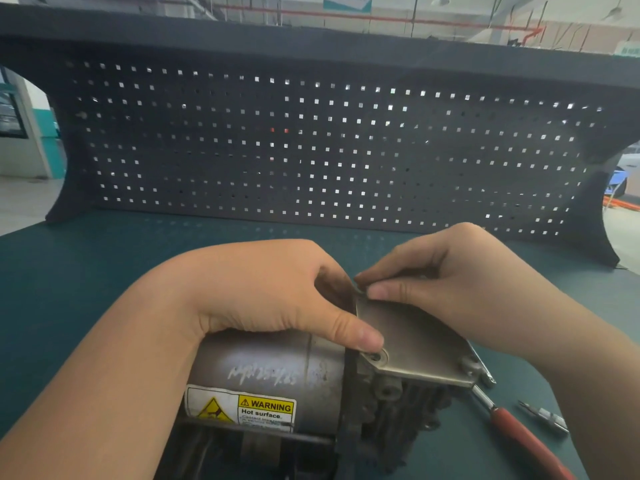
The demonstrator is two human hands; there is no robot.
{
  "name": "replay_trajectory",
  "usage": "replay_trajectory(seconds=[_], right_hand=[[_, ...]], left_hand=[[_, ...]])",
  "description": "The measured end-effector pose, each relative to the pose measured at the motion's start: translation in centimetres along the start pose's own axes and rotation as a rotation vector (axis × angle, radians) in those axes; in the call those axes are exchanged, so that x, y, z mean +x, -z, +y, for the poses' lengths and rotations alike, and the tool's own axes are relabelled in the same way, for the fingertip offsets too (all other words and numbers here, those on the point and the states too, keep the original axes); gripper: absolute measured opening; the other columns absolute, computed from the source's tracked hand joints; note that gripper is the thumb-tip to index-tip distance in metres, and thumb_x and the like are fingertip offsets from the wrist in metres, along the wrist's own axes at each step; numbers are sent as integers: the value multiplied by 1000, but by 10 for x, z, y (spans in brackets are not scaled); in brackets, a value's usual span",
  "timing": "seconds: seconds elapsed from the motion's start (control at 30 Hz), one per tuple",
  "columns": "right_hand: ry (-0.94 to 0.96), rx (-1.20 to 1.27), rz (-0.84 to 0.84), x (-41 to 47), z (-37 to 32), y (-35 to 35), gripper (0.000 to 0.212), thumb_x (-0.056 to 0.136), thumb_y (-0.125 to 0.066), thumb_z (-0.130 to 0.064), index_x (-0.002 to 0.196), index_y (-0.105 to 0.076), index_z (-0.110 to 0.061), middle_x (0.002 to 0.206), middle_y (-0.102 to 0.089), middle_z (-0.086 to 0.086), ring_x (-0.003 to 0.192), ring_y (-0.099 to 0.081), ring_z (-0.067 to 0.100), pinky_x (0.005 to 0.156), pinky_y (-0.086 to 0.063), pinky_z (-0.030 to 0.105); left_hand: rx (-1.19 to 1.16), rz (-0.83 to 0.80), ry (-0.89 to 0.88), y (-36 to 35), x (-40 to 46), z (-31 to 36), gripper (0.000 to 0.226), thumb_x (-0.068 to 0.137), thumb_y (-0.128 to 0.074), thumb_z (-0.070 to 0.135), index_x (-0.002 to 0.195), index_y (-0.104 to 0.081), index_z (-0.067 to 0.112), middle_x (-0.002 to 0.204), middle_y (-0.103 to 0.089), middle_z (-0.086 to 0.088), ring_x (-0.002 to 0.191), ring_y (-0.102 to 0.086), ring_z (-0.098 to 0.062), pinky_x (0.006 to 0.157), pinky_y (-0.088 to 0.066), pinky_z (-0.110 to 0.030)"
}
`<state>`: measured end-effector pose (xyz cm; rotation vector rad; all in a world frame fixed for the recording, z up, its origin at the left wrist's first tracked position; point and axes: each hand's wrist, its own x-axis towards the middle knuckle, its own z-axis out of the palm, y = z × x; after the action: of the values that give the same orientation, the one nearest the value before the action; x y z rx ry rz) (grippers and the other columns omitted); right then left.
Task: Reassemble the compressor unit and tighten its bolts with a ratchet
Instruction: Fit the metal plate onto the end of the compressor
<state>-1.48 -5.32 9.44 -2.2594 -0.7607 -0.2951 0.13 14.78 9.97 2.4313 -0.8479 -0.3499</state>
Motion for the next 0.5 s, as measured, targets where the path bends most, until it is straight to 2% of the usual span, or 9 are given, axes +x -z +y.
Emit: replay_trajectory(seconds=[0.17, 0.27, 0.33, 0.4, 0.47, 0.5], right_hand=[[-67, -74, -47, 7, -5, 2, 4, 70, -77, -33, 70, -74, -36, 67, -69, -23, 64, -64, -8, 60, -46, 6], [-77, -74, -27, 9, -5, -2, 24, 61, -79, -47, 69, -69, -28, 65, -68, -18, 59, -62, -5, 54, -46, 10], [-93, 1, -61, 6, -3, 0, 29, 62, -74, -55, 80, -68, -33, 72, -71, -20, 67, -65, -6, 62, -49, 9], [-102, 85, -110, 1, 0, 6, 23, 69, -71, -50, 89, -71, -40, 80, -72, -22, 78, -67, -7, 69, -50, 8], [-90, 126, -131, -2, 2, 10, 13, 77, -75, -30, 87, -74, -38, 80, -73, -20, 79, -69, -5, 70, -50, 8], [-83, 138, -126, -2, 2, 10, 15, 79, -75, -23, 85, -76, -37, 79, -74, -18, 77, -69, -4, 69, -50, 8]], left_hand=[[5, -21, 0, 1, -1, 0, 56, 60, -66, 71, 103, -72, 36, 101, -73, 18, 97, -67, -1, 98, -48, -43], [1, -12, 0, 1, 0, -1, 54, 58, -66, 72, 100, -71, 39, 98, -73, 20, 92, -67, 3, 93, -50, -36], [-27, -17, -20, 1, 0, -2, 49, 59, -67, 71, 98, -71, 41, 88, -72, 24, 80, -66, 8, 78, -48, -20], [-47, -29, -44, 2, 0, -2, 46, 62, -67, 68, 98, -72, 41, 81, -71, 26, 70, -63, 12, 67, -42, -11], [-80, -27, -61, 2, 0, -3, 41, 66, -71, 62, 99, -74, 37, 72, -69, 27, 58, -58, 14, 57, -39, -4], [-101, -25, -66, 2, 1, -3, 37, 69, -73, 57, 98, -74, 35, 67, -68, 27, 54, -56, 14, 53, -37, -2]])
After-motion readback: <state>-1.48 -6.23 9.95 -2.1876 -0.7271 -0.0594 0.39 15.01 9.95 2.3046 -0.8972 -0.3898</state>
